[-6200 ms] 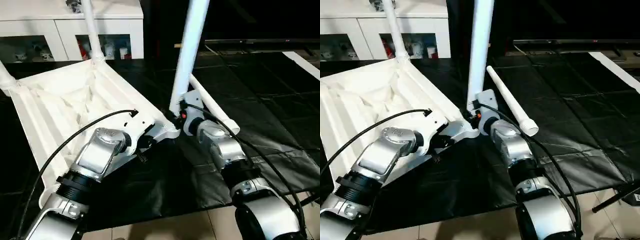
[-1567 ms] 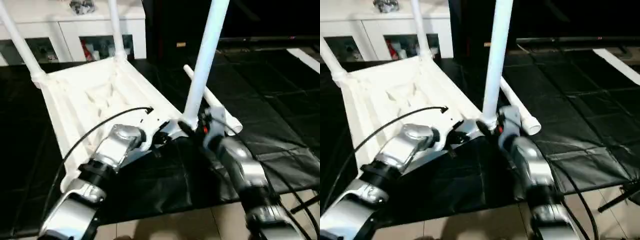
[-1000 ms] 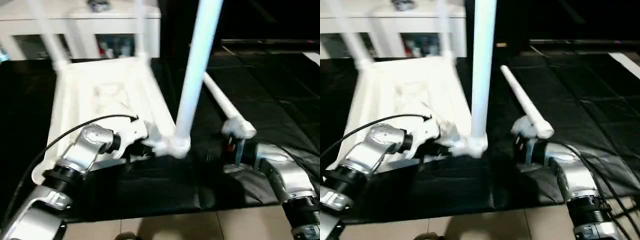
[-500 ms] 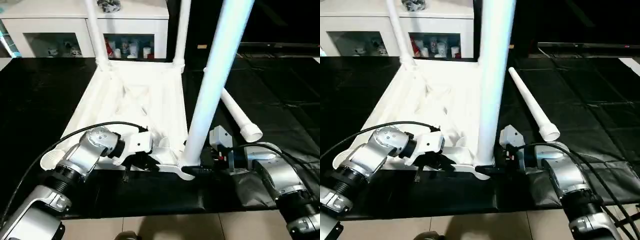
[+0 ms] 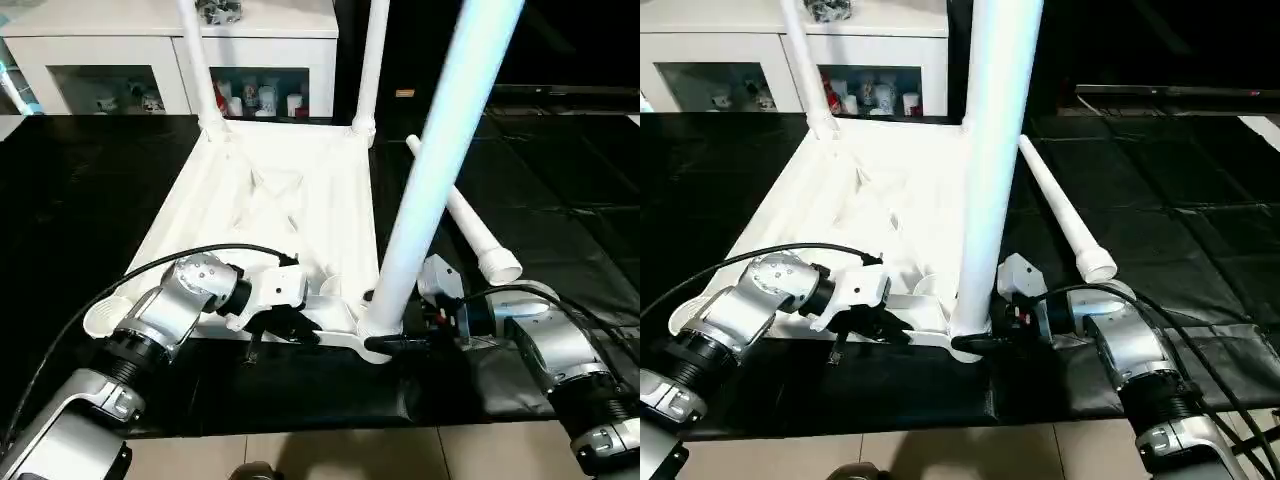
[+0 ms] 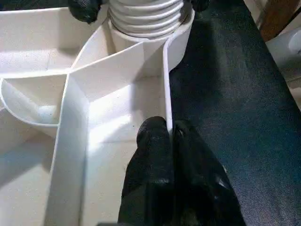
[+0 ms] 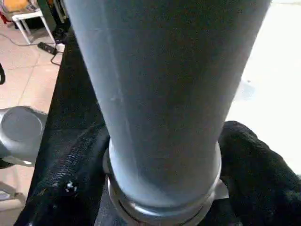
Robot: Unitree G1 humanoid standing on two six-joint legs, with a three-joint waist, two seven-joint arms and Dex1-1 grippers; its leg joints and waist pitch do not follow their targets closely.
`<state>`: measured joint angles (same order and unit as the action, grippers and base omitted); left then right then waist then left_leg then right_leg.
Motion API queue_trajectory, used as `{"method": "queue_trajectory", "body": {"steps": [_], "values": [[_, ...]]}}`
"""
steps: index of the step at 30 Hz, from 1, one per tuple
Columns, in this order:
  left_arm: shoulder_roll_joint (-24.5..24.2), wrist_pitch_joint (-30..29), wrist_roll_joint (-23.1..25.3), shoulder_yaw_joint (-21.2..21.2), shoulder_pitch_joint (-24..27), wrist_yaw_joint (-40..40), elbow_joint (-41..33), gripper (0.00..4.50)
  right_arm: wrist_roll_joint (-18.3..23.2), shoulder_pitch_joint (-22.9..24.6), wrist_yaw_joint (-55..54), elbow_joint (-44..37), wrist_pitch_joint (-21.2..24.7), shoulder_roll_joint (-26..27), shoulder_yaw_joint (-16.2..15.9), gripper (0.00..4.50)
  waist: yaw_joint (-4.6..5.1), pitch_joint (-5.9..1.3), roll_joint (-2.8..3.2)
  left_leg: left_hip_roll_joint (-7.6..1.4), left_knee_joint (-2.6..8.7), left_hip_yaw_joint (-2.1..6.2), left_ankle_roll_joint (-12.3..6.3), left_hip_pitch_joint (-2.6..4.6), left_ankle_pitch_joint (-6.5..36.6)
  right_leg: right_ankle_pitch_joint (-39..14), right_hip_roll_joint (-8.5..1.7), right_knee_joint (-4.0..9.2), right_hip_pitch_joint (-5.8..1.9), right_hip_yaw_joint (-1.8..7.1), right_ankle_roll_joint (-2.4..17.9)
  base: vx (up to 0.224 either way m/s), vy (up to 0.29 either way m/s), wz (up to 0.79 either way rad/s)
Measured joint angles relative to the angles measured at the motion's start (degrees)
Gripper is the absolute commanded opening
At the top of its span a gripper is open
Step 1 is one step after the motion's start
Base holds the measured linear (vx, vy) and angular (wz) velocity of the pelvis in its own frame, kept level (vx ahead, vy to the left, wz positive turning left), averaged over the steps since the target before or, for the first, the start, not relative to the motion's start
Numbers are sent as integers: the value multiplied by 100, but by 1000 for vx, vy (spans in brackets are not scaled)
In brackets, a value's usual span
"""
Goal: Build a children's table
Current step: Rotate leg to tighten
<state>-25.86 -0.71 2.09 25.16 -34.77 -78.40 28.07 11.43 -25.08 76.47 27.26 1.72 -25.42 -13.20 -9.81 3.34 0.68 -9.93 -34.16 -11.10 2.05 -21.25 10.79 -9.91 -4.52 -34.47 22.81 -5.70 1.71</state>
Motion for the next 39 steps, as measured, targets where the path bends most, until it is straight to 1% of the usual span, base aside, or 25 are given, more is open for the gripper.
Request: {"method": "queue_trajectory", "body": {"steps": [3,5,8,12,14,16,18,20,21,23,25,26,28,29,30,32,33,34,35,37,39], "values": [[0,34,-1,-2,0,0,23,0,5,0,31,0,-10,1,-9,312,2,0,-1,-1,0,0,0,1,0,0,0,-2,-1,0,0,0,0,0],[-1,55,0,-5,0,0,35,0,5,0,29,0,-10,3,-9,288,0,0,0,-1,-2,0,0,2,0,0,0,-4,0,0,0,0,0,0],[3,42,-1,-10,-1,0,40,0,20,1,28,-1,32,14,4,280,2,0,0,-1,-3,-1,0,2,0,0,0,-4,-1,0,0,0,0,0],[111,-302,-18,-88,-34,88,41,0,103,88,-146,-122,398,101,110,276,0,-2,3,-2,-7,-1,0,10,0,0,0,-11,-7,1,1,0,0,0],[234,-647,-14,-207,-34,364,61,0,134,193,-577,-247,674,240,267,275,15,-2,3,-2,-16,-1,1,16,-1,1,-1,-25,-7,5,2,0,0,0],[387,-967,-6,-354,-34,764,100,0,75,240,-1146,-249,790,444,423,275,66,-2,3,-2,-19,-1,4,26,-3,-11,-1,-31,-10,6,-19,0,0,0],[622,-1407,2,-525,-43,1306,118,0,-43,221,-2030,-166,894,787,677,275,199,-2,3,-2,-18,-1,17,30,-10,-12,-1,-36,-2,7,-21,0,0,0],[907,-1899,-5,-703,-76,1863,123,0,-106,46,-2955,77,1001,1179,922,275,352,-2,3,-1,-15,7,28,25,-16,-13,-1,-37,7,3,-23,0,0,0],[1044,-2097,-2,-796,-77,2118,118,0,-150,-52,-3342,212,1028,1365,1025,275,408,-2,3,-1,-16,19,31,24,-18,-13,-1,-37,8,-6,-23,0,0,0],[1257,-2445,-2,-919,-77,2523,38,0,-208,-220,-3950,402,1070,1617,1157,275,485,-2,3,-1,-14,49,37,27,-21,-13,1,-34,10,-22,-23,0,0,0],[1365,-2626,0,-980,-77,2802,-23,0,-241,-344,-4313,523,1080,1751,1189,275,501,-1,3,0,-9,69,43,27,-23,-12,9,-34,13,-31,-21,0,0,0],[1467,-2757,37,-1055,-77,3026,-54,0,-293,-466,-4587,649,1086,1861,1224,275,511,-2,3,0,-6,74,45,26,-24,-9,11,-35,18,-34,-16,0,0,0],[1567,-2881,82,-1096,-77,3226,-127,0,-315,-569,-4814,705,1137,1921,1231,275,511,-2,3,0,-2,75,46,27,-24,0,11,-35,27,-36,-2,0,0,0],[1608,-2948,116,-1095,-77,3284,-184,0,-319,-584,-4873,702,1157,1957,1284,331,504,-2,3,0,-1,75,45,26,-23,9,11,-35,33,-37,13,0,0,0],[1621,-2975,118,-1092,-77,3298,-207,0,-319,-583,-4884,687,1169,1966,1305,331,494,-2,3,0,-1,75,49,26,-18,24,11,-34,34,-37,37,0,0,0],[1628,-3021,136,-1069,-77,3324,-259,0,-299,-584,-4884,654,1180,2051,1402,355,486,-2,3,0,2,75,50,23,-11,23,12,-31,37,-37,37,0,0,0],[1626,-3023,164,-1056,-77,3328,-277,0,-299,-584,-4886,648,1177,2070,1415,355,485,-2,3,0,5,75,50,22,-11,23,12,-28,37,-37,37,0,0,0],[1620,-3030,179,-1037,-76,3329,-302,0,-302,-583,-4886,647,1163,2071,1415,367,482,-1,4,0,5,75,50,21,-11,23,12,-27,39,-38,37,0,0,0],[1617,-3035,196,-1024,-76,3335,-315,0,-302,-582,-4885,647,1157,2077,1415,389,483,-1,4,0,5,75,50,20,-11,23,12,-26,39,-38,38,0,0,0],[1597,-3035,207,-981,-75,3350,-344,0,-308,-562,-4877,646,1102,2086,1391,394,484,-1,4,0,5,75,50,21,-11,24,12,-26,40,-38,39,0,0,0],[1555,-3031,207,-916,-71,3344,-377,0,-311,-484,-4848,631,959,2075,1347,425,481,-1,4,0,5,75,52,22,-11,24,12,-26,39,-38,39,0,0,0]]}}
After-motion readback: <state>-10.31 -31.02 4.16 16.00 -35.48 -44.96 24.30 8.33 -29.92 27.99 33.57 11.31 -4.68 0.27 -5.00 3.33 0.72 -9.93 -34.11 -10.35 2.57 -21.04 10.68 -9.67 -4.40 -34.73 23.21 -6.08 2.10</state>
